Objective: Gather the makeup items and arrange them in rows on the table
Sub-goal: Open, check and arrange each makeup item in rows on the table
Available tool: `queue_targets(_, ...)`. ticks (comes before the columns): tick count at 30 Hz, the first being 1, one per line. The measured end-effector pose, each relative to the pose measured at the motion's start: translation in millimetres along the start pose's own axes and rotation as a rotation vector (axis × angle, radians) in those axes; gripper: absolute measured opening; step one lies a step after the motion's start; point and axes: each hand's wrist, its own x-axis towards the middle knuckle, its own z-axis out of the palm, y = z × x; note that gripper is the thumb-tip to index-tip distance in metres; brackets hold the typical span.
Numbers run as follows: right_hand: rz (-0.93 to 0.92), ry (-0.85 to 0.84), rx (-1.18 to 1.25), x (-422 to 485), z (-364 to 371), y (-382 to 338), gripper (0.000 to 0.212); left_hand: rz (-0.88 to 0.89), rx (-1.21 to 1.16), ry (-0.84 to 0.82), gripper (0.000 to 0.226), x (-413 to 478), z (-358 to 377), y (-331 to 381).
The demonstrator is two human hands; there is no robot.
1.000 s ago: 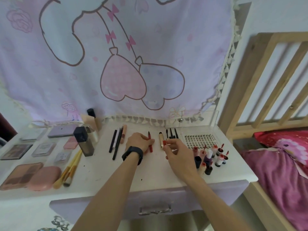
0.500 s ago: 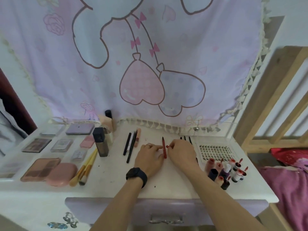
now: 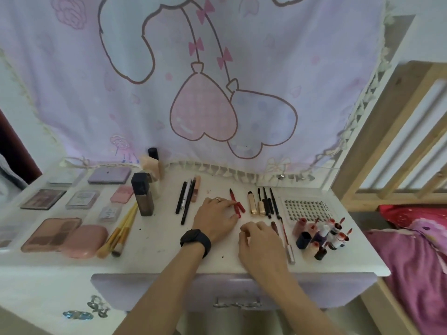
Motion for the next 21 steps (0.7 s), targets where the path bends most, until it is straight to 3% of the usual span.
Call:
queue_targets(7,-0.163,0.058,0.035,-25.1,21.8,1.3,0.025,0.018,0.055,-0.056,0.045,1.1,-3.0,6.2)
queue_targets(21,-0.204,0.187,0.14,-27.4,24.0,8.6,0.024,0.134,0.259,-0.173,0.043,16.7,-12.1,18.2)
